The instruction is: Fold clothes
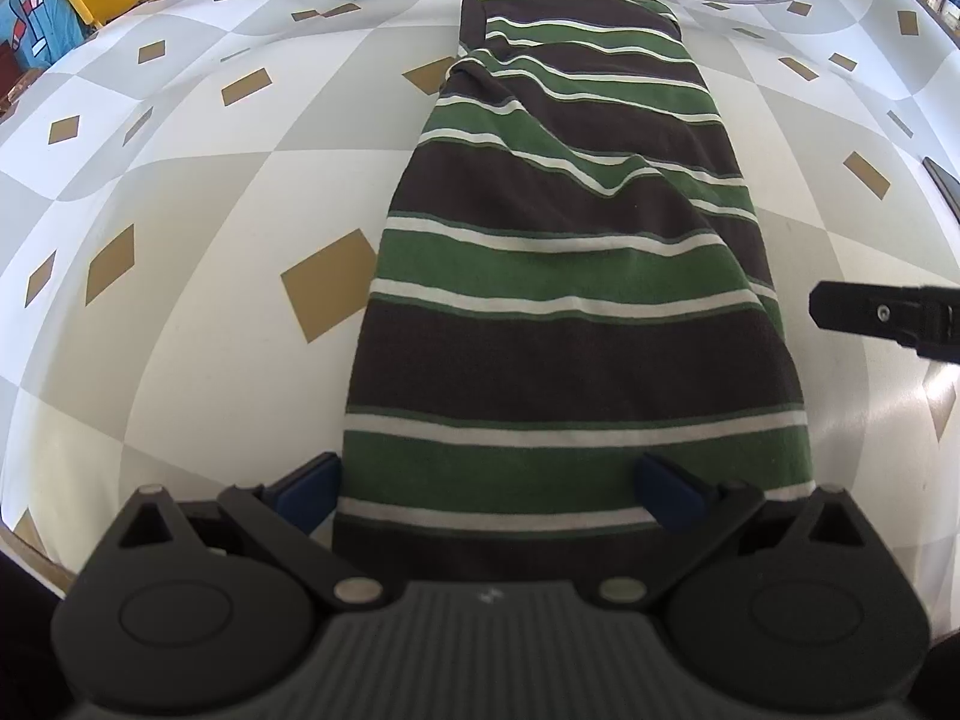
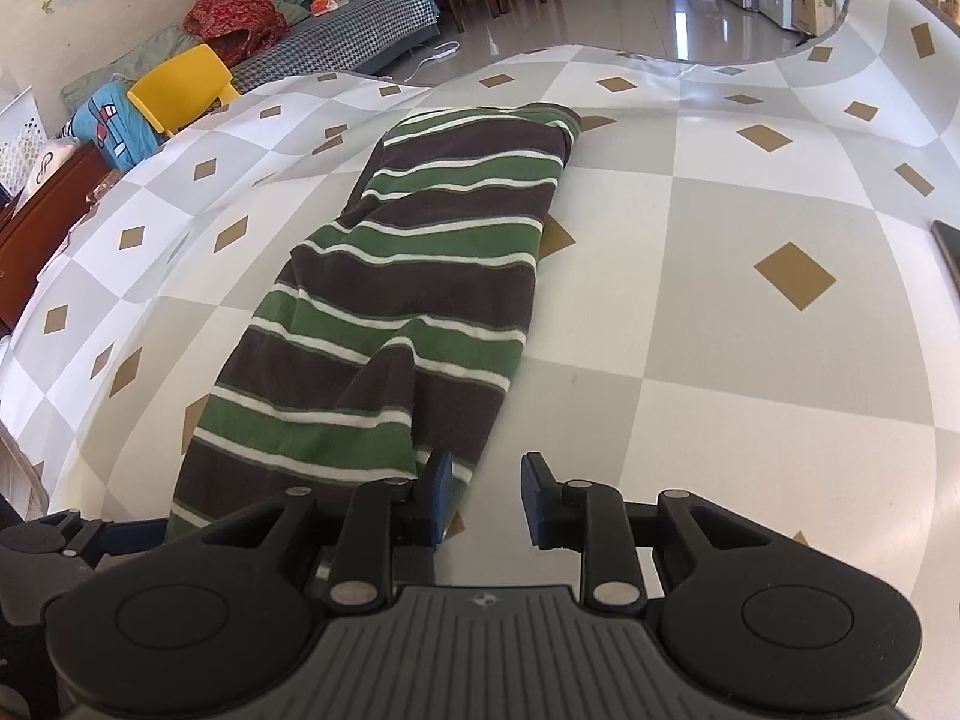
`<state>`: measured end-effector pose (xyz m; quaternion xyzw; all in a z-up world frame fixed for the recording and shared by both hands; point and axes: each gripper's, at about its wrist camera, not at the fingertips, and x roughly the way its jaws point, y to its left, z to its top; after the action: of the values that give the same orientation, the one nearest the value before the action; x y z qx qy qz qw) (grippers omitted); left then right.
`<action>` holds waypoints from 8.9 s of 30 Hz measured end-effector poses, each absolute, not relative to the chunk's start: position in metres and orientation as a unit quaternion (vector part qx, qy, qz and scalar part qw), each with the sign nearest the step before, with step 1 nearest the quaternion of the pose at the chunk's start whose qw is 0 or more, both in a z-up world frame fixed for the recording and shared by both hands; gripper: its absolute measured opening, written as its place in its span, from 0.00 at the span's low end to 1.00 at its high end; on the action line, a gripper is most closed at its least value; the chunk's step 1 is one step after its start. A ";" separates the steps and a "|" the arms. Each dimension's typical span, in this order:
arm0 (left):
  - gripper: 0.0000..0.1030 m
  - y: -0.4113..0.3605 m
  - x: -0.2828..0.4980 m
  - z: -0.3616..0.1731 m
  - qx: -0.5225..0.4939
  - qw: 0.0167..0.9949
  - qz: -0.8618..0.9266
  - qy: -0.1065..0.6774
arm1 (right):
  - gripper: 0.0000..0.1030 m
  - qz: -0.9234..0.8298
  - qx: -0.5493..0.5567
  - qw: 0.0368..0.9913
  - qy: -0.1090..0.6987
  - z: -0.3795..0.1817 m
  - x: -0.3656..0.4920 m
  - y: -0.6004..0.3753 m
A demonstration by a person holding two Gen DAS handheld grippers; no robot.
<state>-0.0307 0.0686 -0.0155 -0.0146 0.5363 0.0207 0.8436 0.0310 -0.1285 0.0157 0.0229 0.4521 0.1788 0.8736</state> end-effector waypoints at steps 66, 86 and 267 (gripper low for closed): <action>1.00 0.082 -0.043 -0.039 0.029 0.810 0.026 0.585 | 0.00 0.126 -0.068 0.911 0.388 -0.012 0.090 -0.125; 1.00 0.092 -0.041 -0.037 0.014 0.813 0.026 0.582 | 0.23 0.269 -0.053 0.877 0.395 -0.001 0.041 -0.104; 1.00 0.088 -0.023 -0.023 -0.003 0.863 0.025 0.505 | 0.35 0.219 -0.091 0.875 0.422 0.000 0.043 -0.091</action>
<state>-0.0228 0.0876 -0.0227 -0.0032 0.5049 0.0254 0.8628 0.0427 -0.0908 -0.0005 -0.0907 0.4225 0.2193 0.8748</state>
